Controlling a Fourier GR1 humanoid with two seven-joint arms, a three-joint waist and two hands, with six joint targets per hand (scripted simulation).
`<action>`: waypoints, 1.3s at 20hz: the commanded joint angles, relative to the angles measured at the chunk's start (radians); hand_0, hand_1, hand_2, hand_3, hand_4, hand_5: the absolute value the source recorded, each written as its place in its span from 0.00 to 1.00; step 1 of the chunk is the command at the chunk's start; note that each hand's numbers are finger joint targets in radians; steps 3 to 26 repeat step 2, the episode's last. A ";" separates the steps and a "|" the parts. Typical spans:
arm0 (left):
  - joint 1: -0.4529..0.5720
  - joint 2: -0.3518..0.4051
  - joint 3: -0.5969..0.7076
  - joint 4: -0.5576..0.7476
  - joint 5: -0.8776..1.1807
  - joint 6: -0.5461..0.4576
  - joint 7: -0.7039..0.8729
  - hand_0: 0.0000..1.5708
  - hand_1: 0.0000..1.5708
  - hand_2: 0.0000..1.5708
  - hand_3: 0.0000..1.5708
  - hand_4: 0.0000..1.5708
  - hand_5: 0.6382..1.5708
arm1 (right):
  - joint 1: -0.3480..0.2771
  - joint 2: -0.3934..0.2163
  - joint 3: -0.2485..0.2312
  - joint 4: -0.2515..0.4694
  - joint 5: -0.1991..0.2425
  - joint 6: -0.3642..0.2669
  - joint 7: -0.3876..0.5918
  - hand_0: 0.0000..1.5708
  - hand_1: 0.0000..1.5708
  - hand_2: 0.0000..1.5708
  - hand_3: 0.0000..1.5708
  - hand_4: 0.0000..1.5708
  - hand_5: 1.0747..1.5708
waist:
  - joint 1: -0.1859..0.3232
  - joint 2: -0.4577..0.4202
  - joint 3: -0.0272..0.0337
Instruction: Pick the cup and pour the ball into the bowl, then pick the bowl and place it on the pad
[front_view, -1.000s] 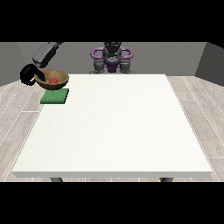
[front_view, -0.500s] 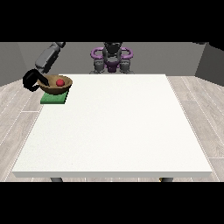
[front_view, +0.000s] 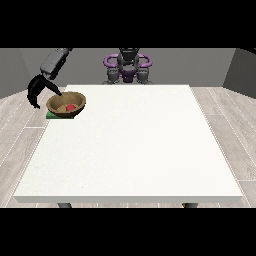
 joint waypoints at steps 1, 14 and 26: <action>0.044 -0.048 -0.039 -0.023 -0.022 0.037 0.041 0.00 0.00 0.00 0.00 0.76 1.00 | 0.000 -0.050 0.028 -0.003 0.021 0.053 0.072 0.00 0.00 0.00 0.00 0.00 0.62 | -0.018 -0.112 -0.0010; 0.049 -0.028 -0.022 0.056 -0.038 0.022 -0.001 0.00 0.00 0.00 0.00 0.76 1.00 | -0.046 -0.059 0.037 -0.054 0.012 0.077 0.125 0.00 0.00 0.00 0.00 0.13 0.61 | -0.055 -0.122 -0.0027; 0.049 -0.028 -0.022 0.056 -0.038 0.022 -0.001 0.00 0.00 0.00 0.00 0.76 1.00 | -0.046 -0.059 0.037 -0.054 0.012 0.077 0.125 0.00 0.00 0.00 0.00 0.13 0.61 | -0.055 -0.122 -0.0027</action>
